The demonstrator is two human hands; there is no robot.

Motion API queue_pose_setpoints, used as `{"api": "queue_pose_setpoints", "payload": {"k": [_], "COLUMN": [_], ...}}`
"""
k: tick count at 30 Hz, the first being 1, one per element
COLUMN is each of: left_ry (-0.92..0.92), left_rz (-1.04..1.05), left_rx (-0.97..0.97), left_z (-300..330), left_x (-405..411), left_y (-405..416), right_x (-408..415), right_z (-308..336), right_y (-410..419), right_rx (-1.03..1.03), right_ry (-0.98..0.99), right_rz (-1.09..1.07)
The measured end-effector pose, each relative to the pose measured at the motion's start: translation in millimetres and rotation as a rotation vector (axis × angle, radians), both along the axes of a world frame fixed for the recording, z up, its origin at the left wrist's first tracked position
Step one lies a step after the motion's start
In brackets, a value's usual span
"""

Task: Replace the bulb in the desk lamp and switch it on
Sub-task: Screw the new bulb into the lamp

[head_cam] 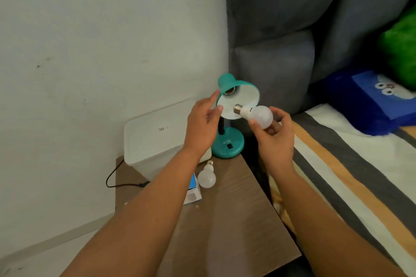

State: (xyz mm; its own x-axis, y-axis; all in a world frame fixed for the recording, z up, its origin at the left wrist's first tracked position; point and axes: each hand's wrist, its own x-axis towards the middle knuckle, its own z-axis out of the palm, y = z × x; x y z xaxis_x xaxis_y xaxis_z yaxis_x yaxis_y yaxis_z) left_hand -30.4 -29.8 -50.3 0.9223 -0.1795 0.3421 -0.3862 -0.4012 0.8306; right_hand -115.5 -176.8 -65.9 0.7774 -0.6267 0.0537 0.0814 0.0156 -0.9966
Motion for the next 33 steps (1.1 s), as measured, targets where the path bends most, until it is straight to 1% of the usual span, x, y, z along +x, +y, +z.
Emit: {"api": "queue_pose_setpoints", "payload": {"k": [5,9,12,16,22,25,28,31,33], "left_ry": [-0.121,-0.107,-0.101,-0.108,-0.153,-0.134,-0.124,-0.148,-0.153], "left_rz": [-0.023,-0.003,-0.01,-0.024,-0.097,-0.122,-0.122,-0.122,-0.121], "left_rx": [0.096,0.098,0.102,0.117,0.175,0.182,0.183,0.193,0.197], "left_z": [7.7,9.8,10.0,10.9,10.7,11.7,11.4,9.8,9.9], "left_x": [17.8,21.7,22.0,21.5,27.0,29.5,29.9,29.5,28.7], "left_y": [-6.6,-4.6,-3.2,-2.0,4.3,8.1,8.4,8.0,7.2], "right_x": [24.4,46.5,58.9,62.5,61.2,63.9,68.4,70.9,72.4], "right_z": [1.5,-5.6,-6.0,-4.3,-14.4,-13.0,-7.9,-6.4,-6.7], "right_y": [14.2,24.4,30.6,40.2,43.5,43.4,44.7,47.0,48.2], "right_rx": [0.073,0.033,-0.007,-0.063,-0.174,-0.239,-0.146,-0.033,-0.013], "right_ry": [-0.116,-0.137,-0.124,-0.114,-0.058,0.001,0.069,0.087,0.103], "right_rz": [-0.11,-0.167,-0.2,-0.175,-0.185,-0.187,-0.177,-0.147,-0.118]}}
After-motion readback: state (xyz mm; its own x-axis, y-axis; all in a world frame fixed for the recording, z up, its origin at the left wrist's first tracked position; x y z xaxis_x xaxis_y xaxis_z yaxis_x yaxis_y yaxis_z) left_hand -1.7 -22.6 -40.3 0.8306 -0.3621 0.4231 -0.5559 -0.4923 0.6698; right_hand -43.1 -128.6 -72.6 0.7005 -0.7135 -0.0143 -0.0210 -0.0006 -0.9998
